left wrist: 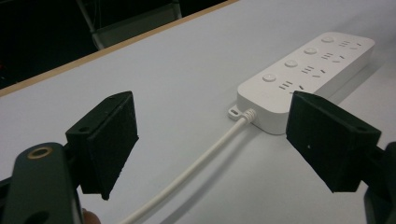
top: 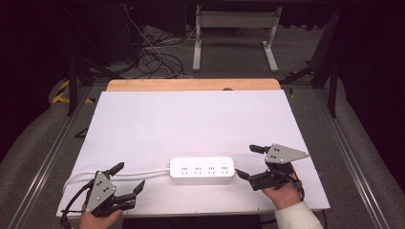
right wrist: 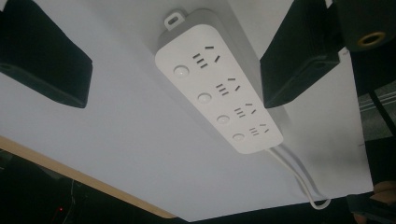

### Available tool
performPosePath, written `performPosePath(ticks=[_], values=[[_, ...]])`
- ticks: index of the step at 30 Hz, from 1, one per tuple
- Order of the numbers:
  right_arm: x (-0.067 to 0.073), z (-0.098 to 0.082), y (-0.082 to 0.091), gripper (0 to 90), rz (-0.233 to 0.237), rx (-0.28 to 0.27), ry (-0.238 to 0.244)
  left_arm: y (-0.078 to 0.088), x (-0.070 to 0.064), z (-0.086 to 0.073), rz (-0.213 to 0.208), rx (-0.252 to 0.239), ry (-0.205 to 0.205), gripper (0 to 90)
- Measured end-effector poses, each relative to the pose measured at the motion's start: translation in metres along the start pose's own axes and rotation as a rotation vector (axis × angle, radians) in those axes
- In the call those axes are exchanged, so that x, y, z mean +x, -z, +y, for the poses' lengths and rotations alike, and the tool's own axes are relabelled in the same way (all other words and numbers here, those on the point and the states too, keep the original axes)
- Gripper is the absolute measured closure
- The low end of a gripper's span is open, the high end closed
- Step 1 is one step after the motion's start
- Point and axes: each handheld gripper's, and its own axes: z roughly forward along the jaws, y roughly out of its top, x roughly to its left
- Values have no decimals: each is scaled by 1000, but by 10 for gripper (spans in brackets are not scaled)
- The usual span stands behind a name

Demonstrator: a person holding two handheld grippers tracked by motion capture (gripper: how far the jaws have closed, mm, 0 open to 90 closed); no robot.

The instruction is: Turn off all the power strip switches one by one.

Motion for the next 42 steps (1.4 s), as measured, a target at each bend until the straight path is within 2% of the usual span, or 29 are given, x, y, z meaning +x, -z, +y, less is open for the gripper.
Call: performPosePath(ticks=[14, 20, 23, 24, 26, 31, 34, 36, 37, 38, 39, 40, 41, 42], values=[[-1, 27, -30, 103, 46, 24, 32, -1, 0, 0, 1, 0, -2, 174], [-1, 35, -43, 105, 64, 24, 34, 0, -1, 0, -4, 1, 7, 175], [-2, 39, -51, 107, 83, 25, 25, -1, 0, 0, -1, 3, -4, 175], [0, 42, -58, 128, 91, 46, 31, -1, 0, 0, -3, 1, 4, 175], [0, 43, -60, 140, 95, 54, 32, 0, -1, 0, -5, 1, 6, 175], [0, 44, -66, 206, 78, 75, 17, -1, -1, 0, -8, 1, 8, 175], [1, 44, -64, 315, 70, 79, 14, 0, -1, 0, -9, 0, 8, 175], [3, 45, -63, 506, 41, 83, 47, 0, -1, 0, -6, 0, 5, 175], [5, 46, -62, 658, 52, 100, 70, 0, -1, 0, -6, -1, 4, 176], [5, 46, -62, 658, 52, 100, 70, 0, 0, 0, -3, 0, -6, 176], [5, 47, -63, 719, 59, 114, 63, 0, 0, 0, -3, 0, -5, 176], [3, 49, -65, 859, 69, 161, 44, 0, 0, 0, -3, 0, -5, 176], [3, 49, -65, 859, 69, 161, 44, 0, -1, 0, -7, 0, 6, 176], [3, 50, -65, 900, 75, 170, 46, 0, -1, 0, -5, 1, 7, 176]])
